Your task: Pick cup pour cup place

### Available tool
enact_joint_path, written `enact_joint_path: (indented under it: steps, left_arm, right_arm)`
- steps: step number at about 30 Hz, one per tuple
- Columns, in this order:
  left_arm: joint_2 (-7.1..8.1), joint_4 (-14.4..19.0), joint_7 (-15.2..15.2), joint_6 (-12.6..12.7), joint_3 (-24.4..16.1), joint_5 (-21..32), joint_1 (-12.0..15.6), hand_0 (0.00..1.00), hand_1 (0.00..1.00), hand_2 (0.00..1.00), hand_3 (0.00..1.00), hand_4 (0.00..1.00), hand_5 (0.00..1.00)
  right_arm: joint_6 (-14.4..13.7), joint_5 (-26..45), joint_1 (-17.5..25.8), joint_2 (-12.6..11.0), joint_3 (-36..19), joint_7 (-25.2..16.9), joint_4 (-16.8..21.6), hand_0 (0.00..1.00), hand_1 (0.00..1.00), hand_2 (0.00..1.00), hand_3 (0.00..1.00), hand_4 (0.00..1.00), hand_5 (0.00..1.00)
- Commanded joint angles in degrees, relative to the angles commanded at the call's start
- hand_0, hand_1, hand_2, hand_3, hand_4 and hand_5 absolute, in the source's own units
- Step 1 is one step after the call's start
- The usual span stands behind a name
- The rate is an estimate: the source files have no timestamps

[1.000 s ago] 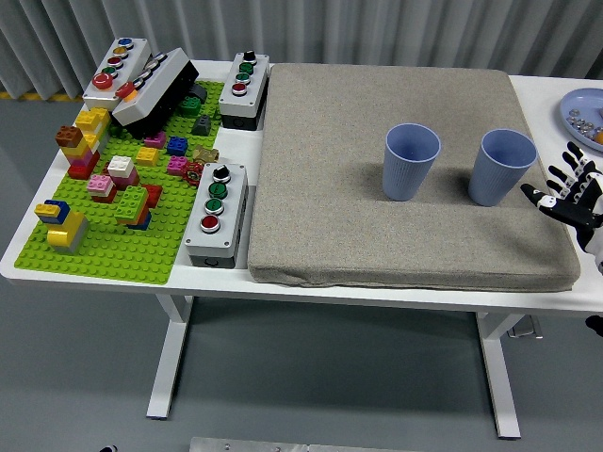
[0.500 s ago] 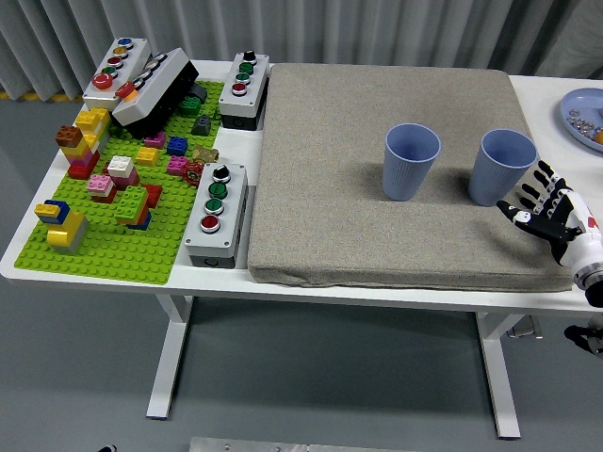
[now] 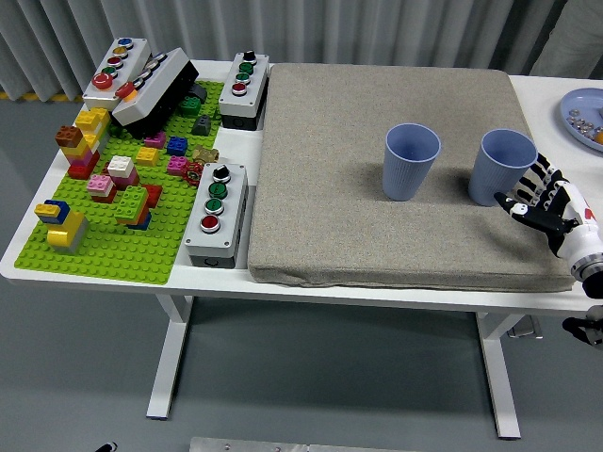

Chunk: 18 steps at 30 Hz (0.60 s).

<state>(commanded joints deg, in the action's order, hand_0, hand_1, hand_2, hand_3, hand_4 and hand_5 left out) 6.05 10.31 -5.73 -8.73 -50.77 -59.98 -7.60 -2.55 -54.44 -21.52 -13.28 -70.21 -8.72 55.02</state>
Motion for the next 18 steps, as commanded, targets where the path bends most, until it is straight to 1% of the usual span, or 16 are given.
enact_joint_path:
  steps: [1,12,18]
  left_arm:
    - [0.00,0.00,0.00,-0.01,0.02,-0.01,-0.01,0.813,0.775,0.814,0.744,0.534,0.998]
    - [-0.01,0.00,0.00,-0.02,0.18,0.08,-0.24,0.813,0.775,0.813,0.744,0.534,0.998]
    - [0.02,0.00,0.01,-0.06,0.32,0.14,-0.23,0.813,0.775,0.813,0.744,0.534,0.998]
  right_arm:
    - [0.06,0.05,-0.11,0.02,0.11,0.08,-0.11,0.972,0.928,0.998,0.987,0.848,0.225]
    - [0.30,0.02,-1.76,-0.11,0.75,-0.04,-1.26,0.986,0.931,0.998,0.989,0.850,0.229]
    - [0.17,0.36,-2.73,0.20,1.53,0.00,-1.88,0.987,0.934,0.998,0.991,0.850,0.228]
